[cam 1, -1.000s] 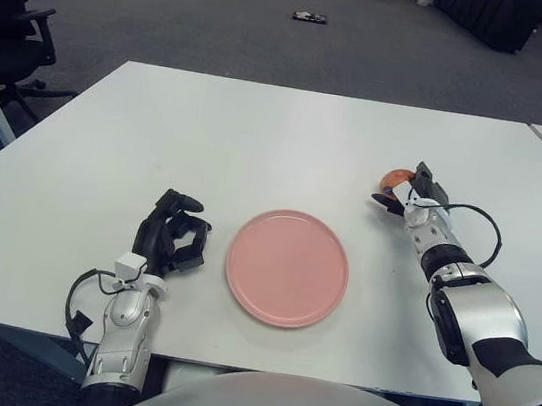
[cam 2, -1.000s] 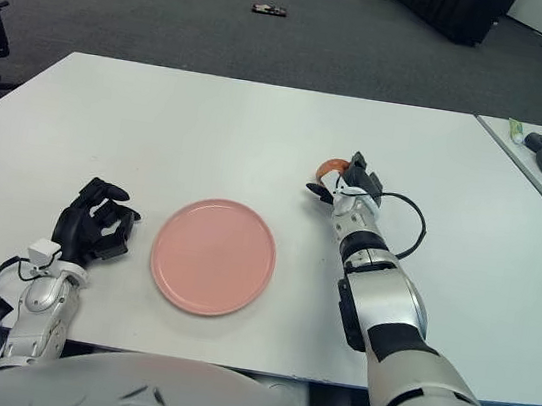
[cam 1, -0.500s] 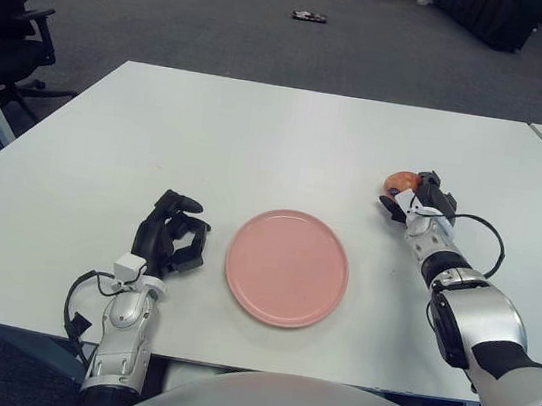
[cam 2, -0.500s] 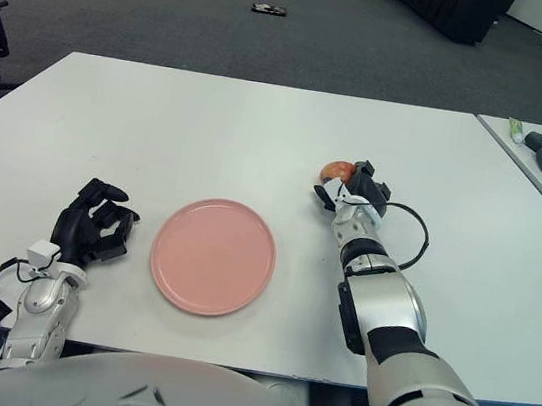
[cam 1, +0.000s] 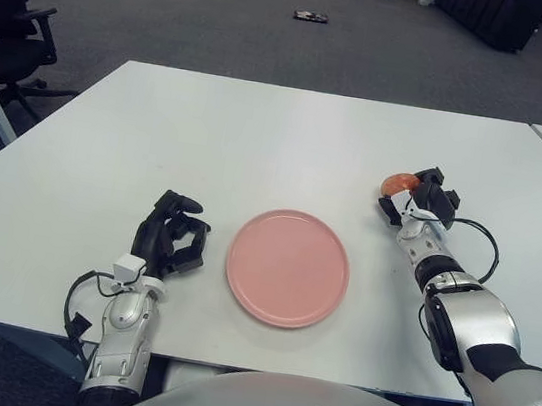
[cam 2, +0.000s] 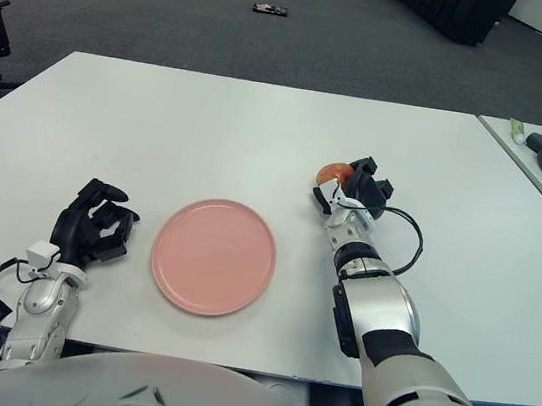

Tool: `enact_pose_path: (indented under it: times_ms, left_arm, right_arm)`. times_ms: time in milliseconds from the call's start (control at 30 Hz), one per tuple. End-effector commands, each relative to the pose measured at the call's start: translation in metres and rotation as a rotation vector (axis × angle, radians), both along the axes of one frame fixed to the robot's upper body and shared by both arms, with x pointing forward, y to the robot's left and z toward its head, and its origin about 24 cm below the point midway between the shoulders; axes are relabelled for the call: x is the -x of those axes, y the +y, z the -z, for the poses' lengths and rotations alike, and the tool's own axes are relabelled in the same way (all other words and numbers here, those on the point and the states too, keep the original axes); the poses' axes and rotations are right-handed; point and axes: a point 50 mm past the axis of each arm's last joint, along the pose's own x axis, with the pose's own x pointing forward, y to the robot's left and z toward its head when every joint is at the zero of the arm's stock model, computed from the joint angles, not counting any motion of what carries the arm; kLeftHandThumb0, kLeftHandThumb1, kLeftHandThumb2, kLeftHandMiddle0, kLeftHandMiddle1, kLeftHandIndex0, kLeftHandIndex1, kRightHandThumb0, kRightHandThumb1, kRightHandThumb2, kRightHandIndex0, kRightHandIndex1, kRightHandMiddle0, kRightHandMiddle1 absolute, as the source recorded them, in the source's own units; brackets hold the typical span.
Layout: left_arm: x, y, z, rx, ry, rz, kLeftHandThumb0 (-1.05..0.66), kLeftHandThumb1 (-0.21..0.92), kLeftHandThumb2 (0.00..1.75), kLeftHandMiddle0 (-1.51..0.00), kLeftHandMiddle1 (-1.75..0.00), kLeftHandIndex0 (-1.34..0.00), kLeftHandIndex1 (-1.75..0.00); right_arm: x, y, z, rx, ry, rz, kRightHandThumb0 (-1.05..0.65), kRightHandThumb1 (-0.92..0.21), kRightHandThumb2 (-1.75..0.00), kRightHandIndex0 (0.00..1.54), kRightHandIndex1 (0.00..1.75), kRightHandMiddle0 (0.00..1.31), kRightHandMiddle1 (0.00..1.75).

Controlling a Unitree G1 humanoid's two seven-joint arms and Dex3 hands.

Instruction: Put the apple into the plate.

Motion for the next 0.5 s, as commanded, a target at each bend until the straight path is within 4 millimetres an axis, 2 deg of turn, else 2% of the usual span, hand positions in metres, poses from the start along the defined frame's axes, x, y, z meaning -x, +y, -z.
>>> enact_pose_path:
  times_ms: [0,467]
  left_arm:
    - [-0.0005,0.0003,-0.0005,-0.005,0.006,-0.002,-0.01,0.43,1.12,-0.57,-1.5,-0.42,-1.75]
    - [-0.0011,-0.0001,-0.0007,0.008,0.004,-0.005,-0.01,0.42,1.12,-0.6,-1.47,-0.43,-1.75]
  right_arm:
    - [-0.0044,0.0019,-0.0087,-0.018,-0.074,0.018,-0.01,-0.09,-1.54,0.85,1.6,0.55,1.75]
    - [-0.0051,0.0031,-0.0135,-0.085,-0.154,0.029,0.0,-0.07,-1.57,0.85,1.63,0.56,1.75]
